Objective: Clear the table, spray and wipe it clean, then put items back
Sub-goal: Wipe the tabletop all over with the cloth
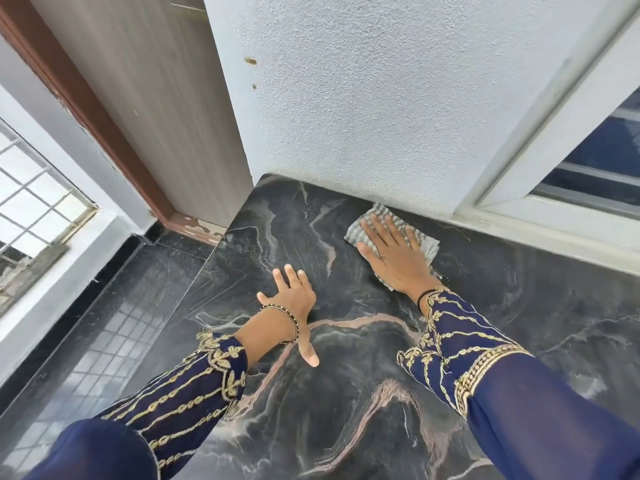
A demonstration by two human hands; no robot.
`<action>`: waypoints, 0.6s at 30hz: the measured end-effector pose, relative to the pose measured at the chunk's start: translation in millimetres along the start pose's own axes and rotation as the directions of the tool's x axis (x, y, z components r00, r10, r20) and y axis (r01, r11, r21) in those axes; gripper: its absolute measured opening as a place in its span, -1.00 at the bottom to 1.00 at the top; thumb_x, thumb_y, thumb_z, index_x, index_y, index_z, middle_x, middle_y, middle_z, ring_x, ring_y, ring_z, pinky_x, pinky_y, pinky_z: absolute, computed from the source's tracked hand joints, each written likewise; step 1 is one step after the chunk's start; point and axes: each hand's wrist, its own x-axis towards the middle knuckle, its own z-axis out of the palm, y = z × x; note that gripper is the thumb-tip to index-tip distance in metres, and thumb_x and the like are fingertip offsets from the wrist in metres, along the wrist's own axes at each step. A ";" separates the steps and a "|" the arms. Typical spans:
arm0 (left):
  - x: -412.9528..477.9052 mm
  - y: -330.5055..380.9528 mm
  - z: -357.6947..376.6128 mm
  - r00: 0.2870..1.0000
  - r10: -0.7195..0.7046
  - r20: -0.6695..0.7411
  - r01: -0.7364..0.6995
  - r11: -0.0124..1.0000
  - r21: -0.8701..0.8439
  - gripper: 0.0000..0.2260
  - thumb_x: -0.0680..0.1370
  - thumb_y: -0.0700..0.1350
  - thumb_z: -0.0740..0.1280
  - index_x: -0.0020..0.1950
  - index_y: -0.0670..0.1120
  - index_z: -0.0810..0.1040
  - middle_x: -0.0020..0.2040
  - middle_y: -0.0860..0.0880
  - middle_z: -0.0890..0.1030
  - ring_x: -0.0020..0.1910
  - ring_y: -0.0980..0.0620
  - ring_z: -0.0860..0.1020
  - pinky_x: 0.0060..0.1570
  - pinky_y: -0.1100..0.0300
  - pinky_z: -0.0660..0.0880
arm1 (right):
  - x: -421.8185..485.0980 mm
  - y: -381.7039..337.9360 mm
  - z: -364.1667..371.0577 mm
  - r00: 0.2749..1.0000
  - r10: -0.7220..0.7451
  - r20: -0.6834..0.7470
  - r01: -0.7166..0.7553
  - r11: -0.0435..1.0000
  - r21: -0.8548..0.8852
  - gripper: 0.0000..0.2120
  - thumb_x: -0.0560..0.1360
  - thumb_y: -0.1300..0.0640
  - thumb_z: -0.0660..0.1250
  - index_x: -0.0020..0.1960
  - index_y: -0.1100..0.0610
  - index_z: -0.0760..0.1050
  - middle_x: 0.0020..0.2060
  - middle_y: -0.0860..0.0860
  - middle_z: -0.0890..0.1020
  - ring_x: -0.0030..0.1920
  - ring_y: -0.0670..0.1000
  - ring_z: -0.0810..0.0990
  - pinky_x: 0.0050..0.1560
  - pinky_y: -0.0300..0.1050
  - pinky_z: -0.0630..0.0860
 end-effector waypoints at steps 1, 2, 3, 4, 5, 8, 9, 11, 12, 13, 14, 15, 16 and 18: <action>-2.4 -0.7 1.5 1.000 0.007 -0.009 -0.007 1.000 -0.007 0.48 0.04 0.32 0.58 0.48 -0.36 -0.35 0.51 -0.41 -0.26 0.48 -0.46 -0.20 0.30 -0.46 0.20 | -10.1 -3.7 3.2 1.000 -0.011 -0.009 0.011 1.000 -0.006 -0.42 0.66 -0.29 -0.21 0.62 -0.18 -0.22 0.61 -0.18 -0.20 0.61 -0.06 -0.26 0.59 0.11 -0.30; -4.8 -1.4 1.6 1.000 0.010 -0.020 -0.011 1.000 -0.025 0.48 0.04 0.31 0.59 0.49 -0.35 -0.35 0.51 -0.40 -0.26 0.48 -0.46 -0.21 0.30 -0.47 0.18 | -19.2 -8.7 6.6 0.999 -0.026 -0.019 0.026 1.000 -0.008 -0.43 0.66 -0.29 -0.20 0.62 -0.18 -0.22 0.61 -0.17 -0.18 0.62 -0.05 -0.25 0.59 0.12 -0.29; -7.1 -2.3 1.6 0.999 0.010 -0.031 -0.011 0.999 -0.053 0.48 0.05 0.29 0.60 0.49 -0.34 -0.34 0.52 -0.39 -0.26 0.49 -0.44 -0.21 0.31 -0.47 0.16 | -28.3 -14.5 10.3 0.999 -0.039 -0.027 0.039 0.999 -0.008 -0.43 0.66 -0.28 -0.19 0.62 -0.17 -0.22 0.62 -0.16 -0.17 0.62 -0.04 -0.23 0.59 0.12 -0.29; -11.0 -1.3 2.5 0.999 0.012 -0.043 -0.016 0.996 -0.084 0.47 0.05 0.27 0.62 0.50 -0.32 -0.34 0.52 -0.36 -0.26 0.49 -0.42 -0.22 0.32 -0.47 0.14 | -41.3 -19.9 14.1 0.998 -0.050 -0.039 0.049 0.999 -0.014 -0.43 0.66 -0.28 -0.21 0.61 -0.17 -0.22 0.62 -0.16 -0.15 0.63 -0.04 -0.21 0.58 0.13 -0.28; -12.0 -2.4 2.7 0.998 0.012 -0.055 -0.019 0.993 -0.116 0.46 0.06 0.26 0.62 0.51 -0.30 -0.33 0.53 -0.34 -0.26 0.50 -0.40 -0.23 0.33 -0.47 0.11 | -50.5 -26.3 18.5 0.997 -0.059 -0.053 0.058 0.998 -0.020 -0.43 0.64 -0.29 -0.23 0.60 -0.17 -0.22 0.63 -0.15 -0.13 0.63 -0.03 -0.19 0.59 0.13 -0.26; -17.7 -5.7 10.3 0.991 0.017 -0.132 -0.044 0.977 -0.209 0.41 0.07 0.23 0.63 0.56 -0.16 -0.26 0.57 -0.21 -0.23 0.53 -0.31 -0.23 0.35 -0.46 0.05 | -82.4 -46.7 32.4 0.996 -0.055 -0.071 0.053 0.998 -0.029 -0.40 0.62 -0.30 -0.24 0.62 -0.15 -0.16 0.63 -0.14 -0.09 0.63 -0.03 -0.15 0.60 0.14 -0.21; -23.4 -5.8 16.2 0.984 0.018 -0.177 -0.061 0.968 -0.242 0.36 0.09 0.22 0.63 0.57 -0.12 -0.21 0.58 -0.16 -0.19 0.55 -0.26 -0.20 0.37 -0.43 0.03 | -95.1 -54.8 36.4 0.995 -0.059 -0.074 0.057 0.998 -0.027 -0.40 0.64 -0.29 -0.21 0.63 -0.14 -0.12 0.63 -0.14 -0.08 0.64 -0.03 -0.14 0.60 0.14 -0.20; -37.5 -5.6 35.1 0.951 0.008 -0.310 -0.105 0.948 -0.299 0.19 0.20 0.19 0.60 0.58 -0.10 -0.08 0.60 -0.10 -0.10 0.58 -0.13 -0.09 0.43 -0.33 0.01 | -120.8 -71.5 43.3 0.992 -0.077 -0.099 0.076 0.997 -0.014 -0.41 0.66 -0.28 -0.14 0.64 -0.13 -0.02 0.63 -0.13 0.02 0.64 -0.01 -0.06 0.59 0.13 -0.18; -45.2 -4.1 47.4 0.923 -0.006 -0.385 -0.130 0.936 -0.327 0.09 0.27 0.17 0.57 0.58 -0.09 -0.02 0.60 -0.08 -0.05 0.58 -0.09 -0.01 0.47 -0.28 0.03 | -133.2 -79.0 47.4 0.989 -0.094 -0.115 0.092 0.996 -0.021 -0.42 0.66 -0.27 -0.12 0.63 -0.12 0.04 0.63 -0.11 0.08 0.63 0.00 0.00 0.59 0.14 -0.14; -55.9 -2.1 61.3 0.896 -0.016 -0.445 -0.167 0.914 -0.370 -0.01 0.33 0.14 0.54 0.57 -0.09 0.04 0.60 -0.06 -0.02 0.57 -0.07 0.07 0.47 -0.24 0.09 | -147.4 -86.8 50.6 0.986 -0.104 -0.128 0.100 0.994 -0.033 -0.42 0.66 -0.26 -0.11 0.63 -0.10 0.09 0.62 -0.09 0.13 0.63 0.02 0.05 0.59 0.16 -0.08; -68.7 -0.3 76.7 0.879 -0.021 -0.476 -0.214 0.875 -0.435 -0.08 0.37 0.08 0.53 0.56 -0.08 0.07 0.60 -0.06 0.01 0.55 -0.08 0.14 0.45 -0.21 0.17 | -163.5 -94.1 54.9 0.984 -0.117 -0.137 0.112 0.993 -0.044 -0.43 0.66 -0.25 -0.09 0.62 -0.10 0.12 0.62 -0.08 0.16 0.63 0.02 0.08 0.58 0.17 -0.03; -81.2 1.0 91.2 0.872 -0.018 -0.489 -0.260 0.829 -0.494 -0.12 0.39 0.00 0.53 0.56 -0.07 0.08 0.59 -0.07 0.05 0.52 -0.09 0.21 0.43 -0.17 0.22 | -177.9 -100.8 58.7 0.982 -0.132 -0.132 0.126 0.991 -0.053 -0.44 0.67 -0.24 -0.09 0.62 -0.10 0.13 0.62 -0.08 0.17 0.62 0.03 0.08 0.58 0.19 0.00; -97.6 2.4 107.3 0.867 -0.004 -0.498 -0.296 0.801 -0.521 -0.15 0.40 -0.06 0.51 0.56 -0.05 0.10 0.58 -0.08 0.10 0.49 -0.11 0.26 0.42 -0.14 0.25 | -198.0 -108.6 63.5 0.981 -0.144 -0.127 0.138 0.989 -0.055 -0.45 0.68 -0.23 -0.08 0.62 -0.10 0.13 0.62 -0.08 0.16 0.63 0.02 0.08 0.58 0.19 -0.01; -124.9 2.1 133.1 0.844 0.037 -0.536 -0.339 0.810 -0.479 -0.25 0.42 -0.15 0.47 0.53 -0.08 0.18 0.54 -0.07 0.21 0.44 -0.14 0.34 0.40 -0.07 0.29 | -229.8 -121.9 70.2 0.979 -0.162 -0.121 0.158 0.987 -0.043 -0.47 0.69 -0.20 -0.08 0.62 -0.11 0.12 0.62 -0.09 0.14 0.63 0.02 0.05 0.58 0.17 -0.05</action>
